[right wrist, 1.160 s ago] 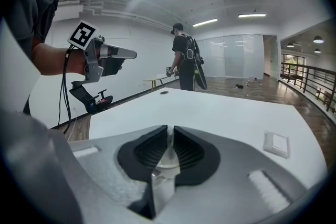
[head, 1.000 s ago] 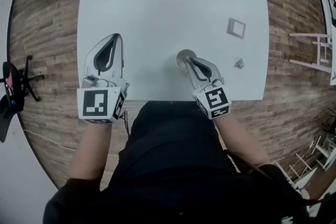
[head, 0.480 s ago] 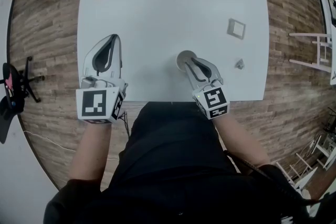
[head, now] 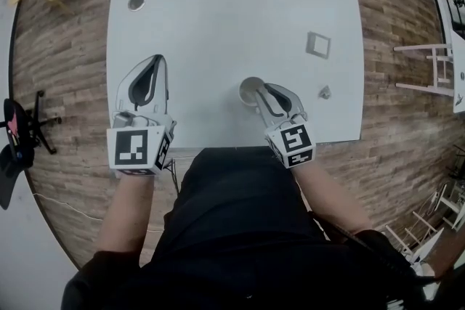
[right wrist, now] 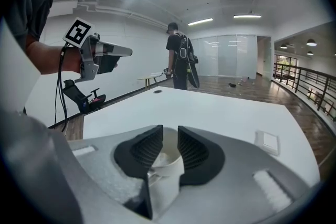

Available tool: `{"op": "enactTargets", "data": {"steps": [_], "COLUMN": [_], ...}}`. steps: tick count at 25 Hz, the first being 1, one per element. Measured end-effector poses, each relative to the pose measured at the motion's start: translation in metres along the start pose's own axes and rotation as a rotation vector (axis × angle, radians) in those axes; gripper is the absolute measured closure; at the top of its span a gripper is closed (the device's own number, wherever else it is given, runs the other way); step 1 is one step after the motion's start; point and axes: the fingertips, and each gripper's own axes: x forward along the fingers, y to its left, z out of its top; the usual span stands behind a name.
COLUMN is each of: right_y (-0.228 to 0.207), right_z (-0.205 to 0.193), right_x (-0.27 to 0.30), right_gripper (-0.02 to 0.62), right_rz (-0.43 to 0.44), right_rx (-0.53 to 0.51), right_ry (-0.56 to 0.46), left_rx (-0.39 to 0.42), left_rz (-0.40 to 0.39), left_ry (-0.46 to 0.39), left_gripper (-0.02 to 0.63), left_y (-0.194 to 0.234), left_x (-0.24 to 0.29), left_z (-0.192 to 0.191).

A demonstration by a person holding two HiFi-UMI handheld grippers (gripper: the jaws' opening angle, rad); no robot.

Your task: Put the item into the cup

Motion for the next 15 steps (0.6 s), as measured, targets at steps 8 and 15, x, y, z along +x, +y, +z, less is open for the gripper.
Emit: {"op": "enactTargets", "data": {"steps": [8,15], "right_y": [-0.023,-0.042], "right_z": [0.009,0.016], "right_x": [-0.014,-0.024], "right_gripper": [0.500,0.502], "right_rz": [-0.073,-0.125], "right_rx": [0.015,0.055], "right_ry": [-0.035,-0.069], "left_rx": [0.027,0.047], "left_rz": [-0.019,-0.019], "left_ry": [-0.051,-0.078], "left_gripper": [0.598,0.598], "left_y": [-0.004,-0.001], "left_x": [0.011,0.018], "left_z": [0.021,0.036]}}
